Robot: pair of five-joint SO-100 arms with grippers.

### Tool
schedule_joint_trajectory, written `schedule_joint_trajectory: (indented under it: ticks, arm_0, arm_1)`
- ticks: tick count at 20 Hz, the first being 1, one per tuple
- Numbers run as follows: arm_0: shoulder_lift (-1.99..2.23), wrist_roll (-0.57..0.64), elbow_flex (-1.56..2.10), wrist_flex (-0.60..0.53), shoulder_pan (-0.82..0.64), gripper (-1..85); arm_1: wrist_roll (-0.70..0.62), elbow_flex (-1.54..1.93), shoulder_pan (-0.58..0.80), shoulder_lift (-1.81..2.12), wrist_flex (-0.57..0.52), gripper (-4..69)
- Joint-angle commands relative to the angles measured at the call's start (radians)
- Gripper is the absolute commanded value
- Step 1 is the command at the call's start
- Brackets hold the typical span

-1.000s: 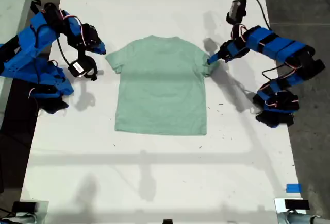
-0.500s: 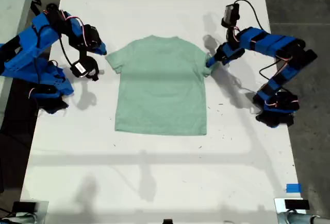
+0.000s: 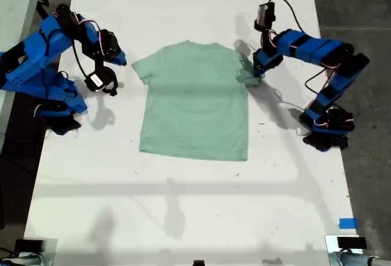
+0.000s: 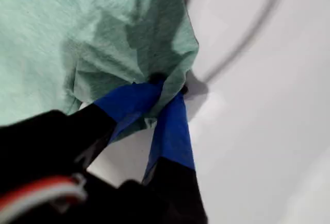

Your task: Fold t-shirt

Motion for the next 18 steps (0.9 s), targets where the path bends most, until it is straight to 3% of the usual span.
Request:
schedule_joint_trajectory:
  ticks: [1,5,9,15,18]
  arm_0:
    - [0.008,0.008,-0.003,-0.015,-0.018,2.5]
    - [0.026,0.011,0.011,-0.009,-0.026,2.5]
    - [0.029,0.011,0.021,-0.020,-0.025,2.5]
    - [0.029,0.011,0.023,-0.023,-0.018,2.5]
    - [0.029,0.009,0.025,-0.025,-0.015,2.5]
  arm_1:
    - [0.028,-0.043,-0.011,-0.006,0.067,-1.1]
    - [0.077,-0.186,-0.035,0.103,0.362,-1.1]
    - [0.175,-0.443,-0.143,0.209,0.561,-1.1]
    - [0.344,-0.867,-0.388,-0.061,0.591,-1.1]
    - [0.399,-1.025,-0.457,-0.229,0.551,-1.1]
